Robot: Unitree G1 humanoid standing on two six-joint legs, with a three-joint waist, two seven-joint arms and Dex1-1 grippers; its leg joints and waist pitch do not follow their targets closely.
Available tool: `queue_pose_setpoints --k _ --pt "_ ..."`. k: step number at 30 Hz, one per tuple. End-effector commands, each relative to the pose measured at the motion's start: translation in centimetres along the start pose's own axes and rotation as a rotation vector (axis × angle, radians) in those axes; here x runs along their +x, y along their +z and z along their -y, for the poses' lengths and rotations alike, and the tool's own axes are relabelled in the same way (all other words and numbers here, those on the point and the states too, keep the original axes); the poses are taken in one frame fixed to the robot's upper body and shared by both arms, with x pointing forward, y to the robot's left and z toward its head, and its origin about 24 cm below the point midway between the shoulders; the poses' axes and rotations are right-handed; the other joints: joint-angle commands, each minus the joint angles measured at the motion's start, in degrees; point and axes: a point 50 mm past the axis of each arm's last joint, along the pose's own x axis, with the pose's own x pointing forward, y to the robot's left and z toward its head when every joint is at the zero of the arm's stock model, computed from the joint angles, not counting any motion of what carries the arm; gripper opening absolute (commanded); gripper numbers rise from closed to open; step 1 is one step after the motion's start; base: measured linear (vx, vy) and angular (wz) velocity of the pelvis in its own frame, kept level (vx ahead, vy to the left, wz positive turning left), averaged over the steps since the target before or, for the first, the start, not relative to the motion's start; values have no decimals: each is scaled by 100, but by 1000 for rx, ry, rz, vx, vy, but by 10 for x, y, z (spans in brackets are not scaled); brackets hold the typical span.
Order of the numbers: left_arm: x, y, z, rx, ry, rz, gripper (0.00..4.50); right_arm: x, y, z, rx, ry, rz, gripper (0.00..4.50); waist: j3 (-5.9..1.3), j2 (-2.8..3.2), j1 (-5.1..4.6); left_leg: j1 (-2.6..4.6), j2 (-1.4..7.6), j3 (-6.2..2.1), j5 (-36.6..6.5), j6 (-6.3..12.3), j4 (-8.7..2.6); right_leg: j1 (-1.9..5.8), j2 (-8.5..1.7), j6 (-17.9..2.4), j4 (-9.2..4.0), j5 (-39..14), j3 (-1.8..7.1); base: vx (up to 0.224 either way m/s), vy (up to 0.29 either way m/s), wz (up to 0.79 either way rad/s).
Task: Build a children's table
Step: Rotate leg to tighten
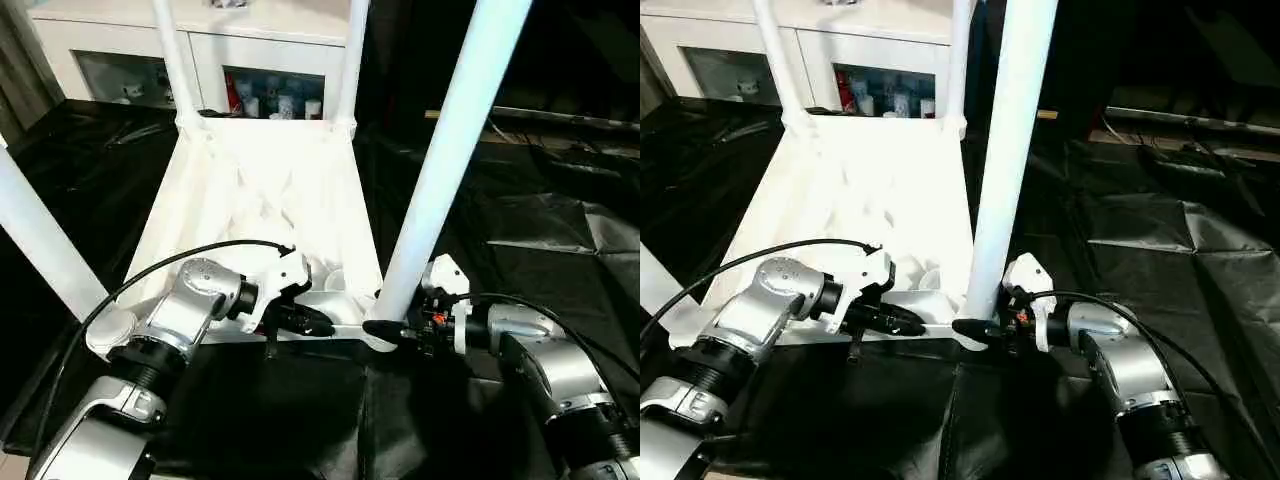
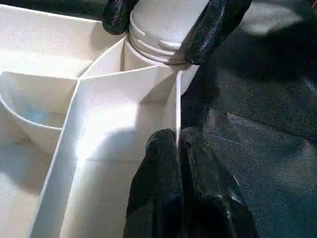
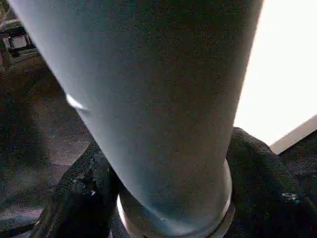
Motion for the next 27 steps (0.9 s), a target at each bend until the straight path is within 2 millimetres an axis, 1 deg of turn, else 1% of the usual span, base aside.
queue_pose_setpoints --k 1,3,4,5,6,7,8,9,10,11,12,13,14,15,16,17,18,19,20,21,22,23,24,25,26,27 --pt "15 -16 7 -53 -30 -57 0 10 -1 -11 0 80 0 265 -197 -25 -22 24 120 28 -708 524 -311 236 -189 -1607 -299 222 158 0 0 0" --pt "16 -15 5 -49 -1 -54 0 11 -2 -12 2 68 -2 265 -197 -24 -20 31 124 28 -749 524 -310 233 -192 -1608 -304 160 158 0 0 0" --pt "18 -14 1 -46 53 -46 0 13 -5 -11 7 31 -4 265 -184 -25 -15 32 126 32 -775 514 -315 222 -194 -1592 -318 101 161 0 0 0" --pt "18 -14 1 -46 53 -46 0 13 -5 -11 7 31 -4 265 -178 -25 -14 38 127 32 -833 496 -321 219 -191 -1581 -326 9 160 0 0 0" --pt "19 -14 -2 -47 99 -43 0 15 -7 -10 21 -11 0 264 -166 -39 -13 36 126 31 -987 442 -335 220 -197 -1527 -348 -262 162 0 0 0" --pt "19 -14 -2 -47 99 -43 0 15 -7 -10 21 -11 0 264 -159 -30 -11 44 128 33 -1063 406 -342 206 -201 -1496 -366 -411 167 0 0 0" --pt "23 -12 -7 -57 165 -36 0 19 -10 -6 54 -98 5 264 -129 -33 -15 58 133 27 -1340 302 -372 182 -205 -1415 -411 -865 168 0 0 0" --pt "30 -10 -10 -69 228 -28 0 25 -15 -2 112 -214 18 264 -105 -27 -30 73 126 25 -1632 166 -393 143 -209 -1289 -461 -1412 175 -53 0 3" --pt "36 -8 -12 -77 263 -22 0 29 -19 0 158 -291 28 264 -84 -23 -40 87 126 19 -1783 76 -407 111 -212 -1216 -492 -1723 178 -71 -2 1" --pt "40 -6 -13 -82 284 -19 0 32 -21 2 193 -344 33 264 -74 -29 -66 106 111 -17 -2107 -76 -419 80 -238 -999 -554 -2443 167 -71 -2 1" --pt "45 -4 -11 -88 282 -15 0 36 -23 2 236 -400 43 264 -86 -48 -80 80 106 -69 -2178 -142 -443 110 -243 -778 -579 -2773 149 -65 6 -4" --pt "51 -3 -9 -89 267 -14 0 39 -25 2 269 -437 49 264 -88 -40 -79 81 106 -68 -2189 -139 -450 95 -242 -710 -598 -2818 156 0 0 0" --pt "51 -3 -9 -89 267 -14 0 39 -25 2 269 -437 49 264 -87 -37 -87 97 114 -69 -2230 -134 -453 56 -242 -649 -618 -2817 170 0 0 0" --pt "59 1 -6 -87 259 -9 0 45 -27 0 304 -486 54 264 -79 -34 -94 79 109 -76 -2265 -130 -463 53 -237 -601 -629 -2827 169 0 0 0" --pt "66 4 -4 -86 250 -1 0 50 -28 -1 334 -529 56 264 -80 -31 -105 83 105 -80 -2319 -147 -470 33 -232 -565 -640 -2860 169 0 0 0" --pt "73 7 -1 -83 244 5 0 55 -28 -1 351 -568 54 264 -78 -11 -108 88 103 -90 -2363 -164 -471 28 -233 -547 -643 -2887 166 0 0 0" --pt "74 8 -1 -83 243 5 0 55 -28 -1 348 -570 53 264 -79 -17 -127 92 102 -93 -2421 -181 -475 18 -226 -521 -658 -2896 161 0 0 0" --pt "84 13 3 -70 236 9 0 64 -25 -1 291 -607 32 264 -92 -15 -153 103 104 -96 -2489 -210 -471 6 -226 -530 -661 -2851 156 0 0 0" --pt "87 14 4 -65 236 9 0 66 -23 -1 264 -613 25 264 -96 -15 -170 92 103 -104 -2481 -211 -479 21 -221 -541 -653 -2764 149 0 0 0" --pt "89 14 5 -56 235 4 0 67 -20 0 255 -621 38 264 -103 -11 -188 80 107 -107 -2455 -195 -489 37 -209 -577 -641 -2553 146 0 0 0" --pt "89 14 5 -56 235 4 0 67 -20 0 255 -621 38 264 -101 -6 -196 86 106 -103 -2480 -184 -492 31 -205 -601 -642 -2478 143 0 0 0" --pt "90 14 5 -51 235 1 0 68 -18 0 258 -627 54 299 -107 -13 -216 70 98 -98 -2456 -145 -491 42 -195 -645 -631 -2324 149 0 0 0" --pt "88 13 4 -50 237 -1 0 68 -13 1 282 -611 96 320 -94 -9 -233 51 98 -99 -2506 -122 -501 42 -195 -661 -632 -2321 149 0 0 0" --pt "88 13 4 -50 236 -2 0 68 -13 1 282 -606 99 334 -92 -7 -235 58 96 -98 -2552 -113 -501 38 -197 -656 -638 -2380 146 0 0 0" --pt "87 12 4 -49 235 -2 0 68 -11 1 281 -590 108 336 -95 -13 -231 61 96 -102 -2572 -103 -497 40 -208 -645 -646 -2458 149 0 0 0" --pt "87 12 4 -49 235 -2 0 68 -11 1 281 -590 108 336 -103 -11 -229 64 100 -96 -2532 -97 -493 37 -213 -650 -649 -2421 158 0 0 0"
